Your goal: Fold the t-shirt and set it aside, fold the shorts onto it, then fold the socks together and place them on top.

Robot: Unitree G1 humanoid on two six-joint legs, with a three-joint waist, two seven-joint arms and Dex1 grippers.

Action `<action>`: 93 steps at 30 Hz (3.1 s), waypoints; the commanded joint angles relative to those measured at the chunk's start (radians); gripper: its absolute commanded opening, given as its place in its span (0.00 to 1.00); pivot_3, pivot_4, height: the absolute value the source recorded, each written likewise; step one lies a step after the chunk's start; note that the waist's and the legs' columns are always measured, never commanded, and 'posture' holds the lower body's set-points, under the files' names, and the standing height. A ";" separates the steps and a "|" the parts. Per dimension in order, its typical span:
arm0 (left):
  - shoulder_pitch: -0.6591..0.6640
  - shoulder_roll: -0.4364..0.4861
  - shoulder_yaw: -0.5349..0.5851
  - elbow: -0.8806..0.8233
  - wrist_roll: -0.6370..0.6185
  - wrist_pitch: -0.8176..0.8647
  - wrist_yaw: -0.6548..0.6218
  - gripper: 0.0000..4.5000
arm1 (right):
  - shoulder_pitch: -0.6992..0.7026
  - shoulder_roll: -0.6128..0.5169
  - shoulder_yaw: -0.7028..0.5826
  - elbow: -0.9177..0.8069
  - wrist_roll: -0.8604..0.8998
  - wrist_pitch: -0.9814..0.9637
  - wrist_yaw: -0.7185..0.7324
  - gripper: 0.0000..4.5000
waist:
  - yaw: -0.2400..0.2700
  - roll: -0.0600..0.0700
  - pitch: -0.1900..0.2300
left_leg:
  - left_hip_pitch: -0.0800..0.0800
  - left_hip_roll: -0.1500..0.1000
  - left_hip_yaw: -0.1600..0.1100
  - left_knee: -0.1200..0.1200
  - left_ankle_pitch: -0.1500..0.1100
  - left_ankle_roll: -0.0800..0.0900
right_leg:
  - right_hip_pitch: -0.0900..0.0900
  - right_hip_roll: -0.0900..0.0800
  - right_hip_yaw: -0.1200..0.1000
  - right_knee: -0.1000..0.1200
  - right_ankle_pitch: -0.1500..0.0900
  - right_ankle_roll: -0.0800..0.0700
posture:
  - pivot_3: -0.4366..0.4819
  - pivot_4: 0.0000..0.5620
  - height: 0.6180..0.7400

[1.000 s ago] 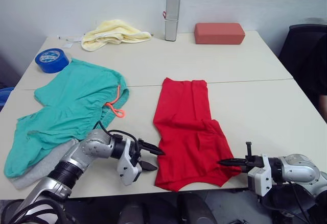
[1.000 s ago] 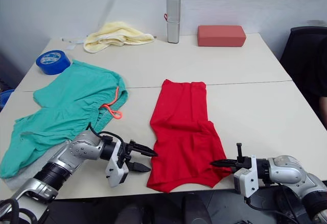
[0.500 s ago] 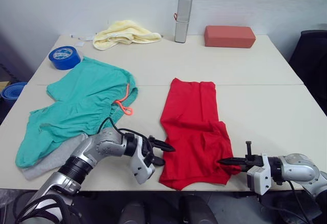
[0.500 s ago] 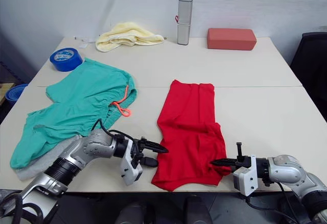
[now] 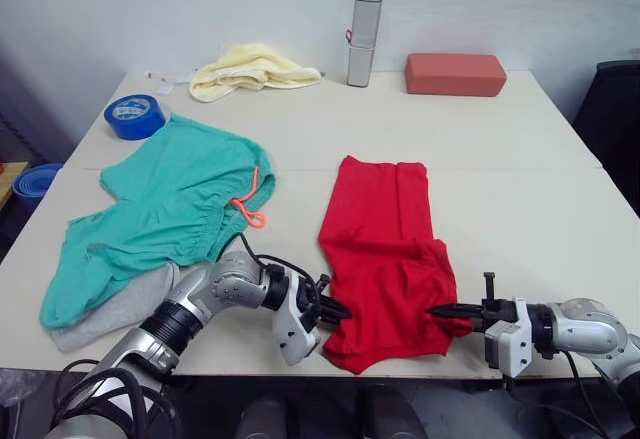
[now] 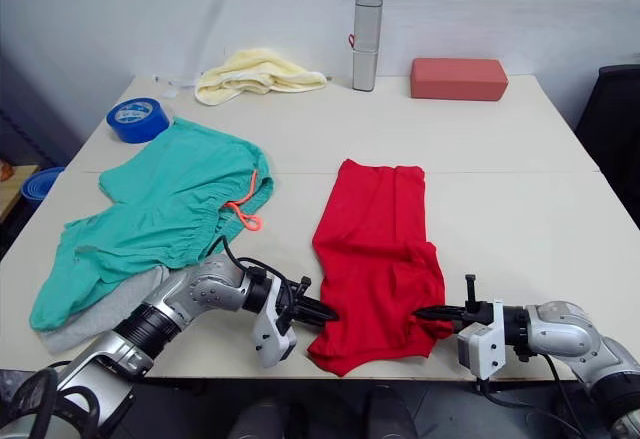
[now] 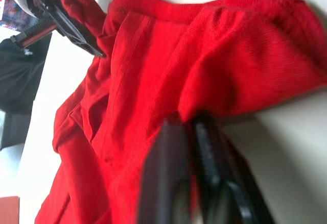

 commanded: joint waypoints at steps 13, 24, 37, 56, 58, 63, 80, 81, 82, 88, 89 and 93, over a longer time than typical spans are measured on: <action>0.177 0.207 0.029 -0.202 -0.334 0.191 -0.188 0.01 | 0.057 -0.050 -0.048 -0.057 0.084 -0.003 0.004 0.00 | -0.052 -0.010 0.007 | -0.002 0.003 -0.002 -0.014 0.009 -0.015 | -0.012 0.003 -0.003 0.007 0.001 0.013 | 0.48 0.27 1.00; 0.398 0.376 0.161 -0.494 -0.451 0.331 -0.203 0.01 | 0.152 -0.109 -0.052 -0.177 0.178 0.040 0.034 0.00 | -0.040 -0.014 0.022 | -0.007 0.008 -0.006 -0.013 0.006 -0.018 | -0.015 0.006 -0.007 0.008 -0.005 0.006 | 0.48 0.27 1.00; 0.555 0.438 0.229 -0.611 -0.640 0.516 -0.280 0.01 | 0.382 -0.279 -0.078 -0.484 0.417 0.252 0.179 0.00 | -0.029 -0.012 0.028 | -0.012 0.006 -0.014 -0.011 0.006 -0.015 | -0.015 0.004 -0.013 0.008 -0.012 -0.007 | 0.48 0.27 1.00; 0.422 0.430 0.358 -0.623 -1.022 1.149 -0.450 0.01 | 0.391 -0.301 -0.334 -0.781 0.822 0.999 0.332 0.00 | -0.015 -0.018 0.032 | -0.020 0.006 -0.017 -0.006 0.006 -0.016 | -0.019 0.005 -0.017 0.009 -0.004 0.007 | 0.48 0.27 1.00; 0.354 0.406 0.388 -0.588 -1.070 1.252 -0.424 0.01 | 0.299 -0.274 -0.337 -0.753 0.835 1.096 0.336 0.00 | -0.015 -0.018 0.032 | -0.022 0.006 -0.018 -0.005 0.006 -0.016 | -0.020 0.005 -0.017 0.009 -0.004 0.008 | 0.48 0.27 1.00; 0.139 0.290 0.440 -0.451 -1.159 1.532 -0.306 0.01 | 0.033 -0.149 -0.320 -0.641 0.818 1.318 0.296 0.00 | -0.014 -0.018 0.032 | -0.040 0.006 -0.023 0.010 0.008 -0.021 | -0.033 0.007 -0.022 0.015 -0.001 0.013 | 0.48 0.27 1.00; -0.332 -0.101 0.552 0.202 -0.932 1.651 0.041 0.01 | -0.524 0.257 -0.259 -0.010 0.359 1.236 0.330 0.00 | -0.014 -0.018 0.033 | -0.059 0.005 -0.021 0.027 0.008 -0.018 | -0.047 0.015 -0.031 0.023 0.004 0.021 | 0.48 0.27 1.00; -0.346 -0.109 0.554 0.235 -0.917 1.642 0.043 0.01 | -0.544 0.267 -0.259 0.026 0.338 1.214 0.337 0.00 | -0.015 -0.018 0.033 | -0.059 0.005 -0.021 0.029 0.008 -0.018 | -0.048 0.015 -0.031 0.024 0.004 0.021 | 0.48 0.27 1.00; -0.366 -0.122 0.555 0.284 -0.895 1.622 0.052 0.01 | -0.571 0.277 -0.254 0.081 0.313 1.180 0.349 0.00 | -0.015 -0.018 0.033 | -0.059 0.005 -0.021 0.029 0.008 -0.018 | -0.047 0.015 -0.031 0.025 0.004 0.021 | 0.48 0.27 1.00; -0.456 -0.172 0.582 0.496 -0.807 1.552 0.082 0.01 | -0.687 0.333 -0.262 0.320 0.224 1.088 0.368 0.00 | -0.018 -0.018 0.033 | -0.059 0.005 -0.020 0.038 0.009 -0.018 | -0.047 0.015 -0.030 0.033 0.004 0.021 | 0.48 0.27 1.00; -0.472 -0.183 0.601 0.534 -0.804 1.539 0.102 0.01 | -0.703 0.342 -0.262 0.358 0.207 1.090 0.354 0.00 | -0.018 -0.018 0.033 | -0.059 0.005 -0.020 0.039 0.009 -0.018 | -0.047 0.015 -0.030 0.034 0.004 0.021 | 0.48 0.27 1.00; -0.516 -0.210 0.649 0.635 -0.786 1.511 0.144 0.01 | -0.743 0.376 -0.290 0.459 0.178 1.072 0.295 0.00 | -0.019 -0.018 0.033 | -0.059 0.006 -0.020 0.038 0.010 -0.018 | -0.048 0.015 -0.030 0.035 0.004 0.021 | 0.48 0.27 1.00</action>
